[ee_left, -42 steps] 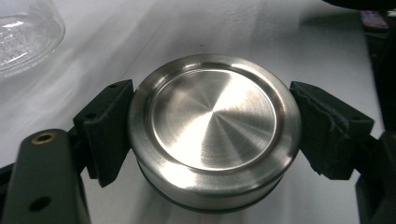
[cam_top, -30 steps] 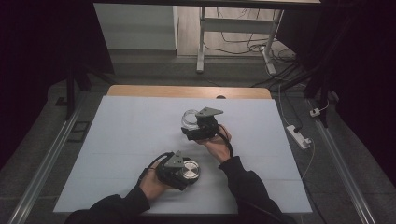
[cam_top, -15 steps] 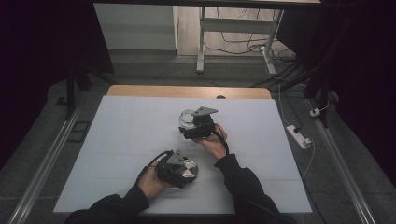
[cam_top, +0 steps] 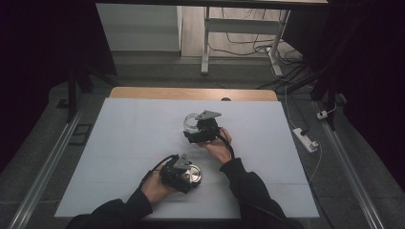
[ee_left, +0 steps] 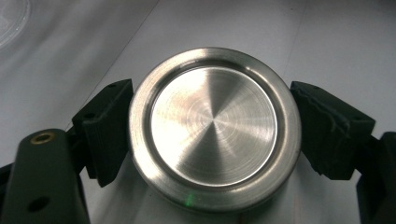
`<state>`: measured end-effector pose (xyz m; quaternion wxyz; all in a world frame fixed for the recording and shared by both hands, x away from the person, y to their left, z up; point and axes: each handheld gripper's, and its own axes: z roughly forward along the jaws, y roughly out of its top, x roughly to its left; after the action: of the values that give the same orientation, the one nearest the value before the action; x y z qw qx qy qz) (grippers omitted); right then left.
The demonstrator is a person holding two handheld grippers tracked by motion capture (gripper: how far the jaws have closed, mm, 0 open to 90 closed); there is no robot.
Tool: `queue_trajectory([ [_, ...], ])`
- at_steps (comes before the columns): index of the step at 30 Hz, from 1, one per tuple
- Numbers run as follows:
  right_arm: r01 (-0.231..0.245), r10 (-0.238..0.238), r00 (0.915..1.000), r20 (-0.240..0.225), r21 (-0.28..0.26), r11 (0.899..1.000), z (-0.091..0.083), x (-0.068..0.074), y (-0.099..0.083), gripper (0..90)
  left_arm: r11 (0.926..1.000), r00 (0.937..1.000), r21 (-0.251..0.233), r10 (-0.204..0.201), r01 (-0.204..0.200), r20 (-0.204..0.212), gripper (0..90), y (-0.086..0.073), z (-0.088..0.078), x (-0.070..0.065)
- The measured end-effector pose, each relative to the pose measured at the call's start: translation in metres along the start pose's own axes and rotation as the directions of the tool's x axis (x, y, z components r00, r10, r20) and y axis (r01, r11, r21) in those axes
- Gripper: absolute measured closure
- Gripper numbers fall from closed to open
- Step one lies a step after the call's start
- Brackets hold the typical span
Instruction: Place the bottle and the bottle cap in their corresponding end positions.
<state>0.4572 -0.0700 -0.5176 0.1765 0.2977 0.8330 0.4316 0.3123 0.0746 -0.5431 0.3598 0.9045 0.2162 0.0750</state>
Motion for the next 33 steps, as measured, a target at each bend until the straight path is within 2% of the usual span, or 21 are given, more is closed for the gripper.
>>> queue_trajectory([
  [5, -0.006, 0.006, 1.0, 0.0, 0.009, 1.0, 0.0, 0.0, 0.0, 14.5, 1.0, 1.0, 0.003, -0.005, 0.005, 0.002, 17.3, 0.0, 0.0, 0.001],
  [9, 0.005, -0.005, 0.9999, -0.016, 0.035, 0.999, 0.004, 0.001, -0.002, 8.1, 0.9997, 0.9997, 0.008, -0.023, 0.023, -0.011, 12.3, 0.0, 0.001, 0.001],
  [12, 0.006, -0.005, 0.9998, -0.021, 0.041, 0.999, 0.004, 0.001, -0.002, 6.2, 0.9998, 0.9997, 0.01, -0.017, 0.017, -0.014, 10.3, 0.0, 0.001, 0.001],
  [14, -0.001, 0.003, 0.9992, -0.041, 0.045, 0.999, 0.003, 0.0, -0.002, 2.9, 0.9998, 0.9998, 0.011, -0.014, 0.014, -0.015, 9.3, 0.0, 0.0, 0.0],
  [17, 0.004, -0.002, 0.9992, -0.04, 0.043, 0.999, 0.001, 0.0, -0.001, 2.2, 0.9999, 0.9998, 0.009, -0.014, 0.014, -0.013, 7.6, -0.001, -0.001, 0.0],
  [23, -0.019, 0.021, 0.9982, -0.055, 0.034, 0.999, -0.006, -0.001, 0.002, 1.5, 0.9987, 0.9989, -0.022, -0.047, 0.047, 0.005, 4.1, -0.004, -0.004, 0.001],
  [33, -0.007, 0.009, 0.9989, -0.045, 0.037, 0.999, -0.018, -0.001, 0.007, 1.0, 0.9951, 0.9956, -0.049, -0.084, 0.086, 0.042, 2.0, -0.006, -0.01, 0.001],
])
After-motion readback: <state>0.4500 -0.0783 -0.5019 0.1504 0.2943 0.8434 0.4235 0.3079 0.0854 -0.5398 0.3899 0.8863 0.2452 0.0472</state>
